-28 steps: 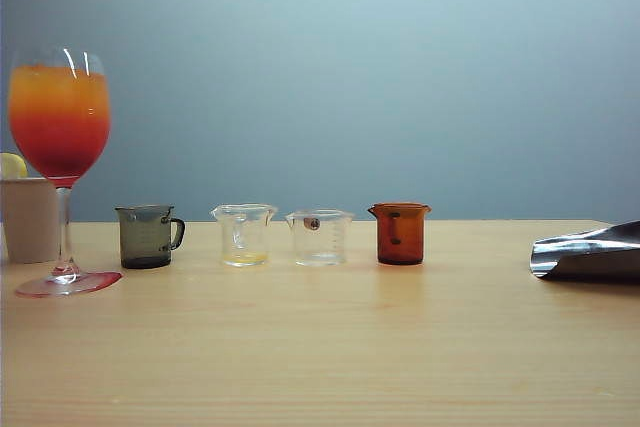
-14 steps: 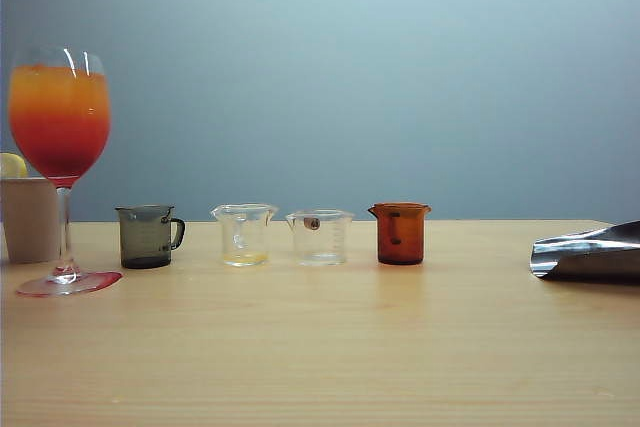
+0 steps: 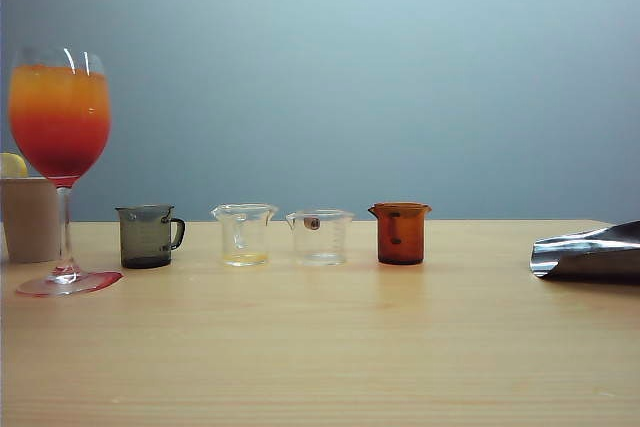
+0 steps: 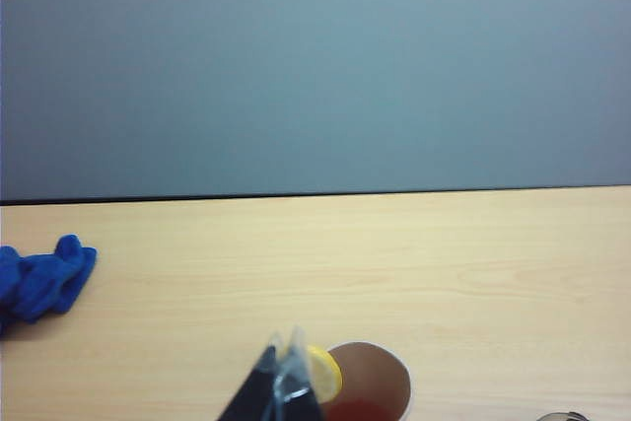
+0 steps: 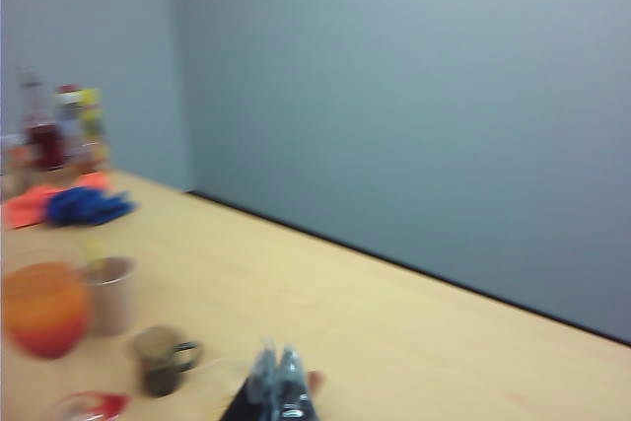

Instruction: Pick up the lemon slice from the paper cup on the left and carefully insert it into the rim of the goblet.

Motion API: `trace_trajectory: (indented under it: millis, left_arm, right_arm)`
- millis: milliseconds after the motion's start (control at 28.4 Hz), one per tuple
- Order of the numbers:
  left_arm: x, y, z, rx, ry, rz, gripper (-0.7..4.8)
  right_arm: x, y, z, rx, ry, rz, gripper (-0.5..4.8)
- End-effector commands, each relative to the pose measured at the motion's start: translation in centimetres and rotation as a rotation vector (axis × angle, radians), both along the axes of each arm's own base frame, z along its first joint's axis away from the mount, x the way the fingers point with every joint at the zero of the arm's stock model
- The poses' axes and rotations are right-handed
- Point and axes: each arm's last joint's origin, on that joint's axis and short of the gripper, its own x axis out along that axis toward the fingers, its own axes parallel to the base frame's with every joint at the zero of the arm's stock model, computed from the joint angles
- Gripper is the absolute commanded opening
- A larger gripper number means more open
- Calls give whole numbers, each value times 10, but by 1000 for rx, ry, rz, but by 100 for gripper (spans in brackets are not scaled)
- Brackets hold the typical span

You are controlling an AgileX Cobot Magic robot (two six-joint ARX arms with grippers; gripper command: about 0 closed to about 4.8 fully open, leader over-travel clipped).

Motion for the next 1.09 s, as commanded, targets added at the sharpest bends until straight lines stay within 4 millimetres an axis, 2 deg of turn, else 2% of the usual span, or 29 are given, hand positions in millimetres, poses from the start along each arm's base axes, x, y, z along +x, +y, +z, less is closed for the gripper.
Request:
trace_trajectory:
  millis: [35, 246, 457, 598, 668, 809, 880, 915, 1091]
  left_arm:
    - [9, 13, -2, -2, -21, -44, -6]
    - [25, 33, -17, -15, -1, -107, -6]
    - [51, 49, -41, 34, 38, -165, -6]
    - [74, 59, -55, 65, 84, -233, -6]
    - [97, 71, -63, 40, 116, -258, -6]
    - [119, 81, -67, 29, 127, -291, -5]
    - [131, 86, -72, 58, 118, -379, -6]
    - [135, 87, -75, 98, 102, -440, -5]
    - [142, 90, -84, 106, 116, -458, 5]
  right_arm:
    - [2, 13, 0, -6, 17, 76, -5]
    - [7, 31, -5, -31, 60, 167, -5]
    - [12, 40, -10, -50, 90, 207, -5]
    - [15, 42, -12, -58, 103, 220, -5]
    - [18, 44, -14, -65, 115, 227, -5]
    - [19, 45, -15, -70, 121, 245, -5]
    - [19, 46, -15, -71, 123, 245, -5]
    - [20, 46, -16, -72, 125, 245, -5]
    - [20, 46, -16, -73, 126, 245, -5]
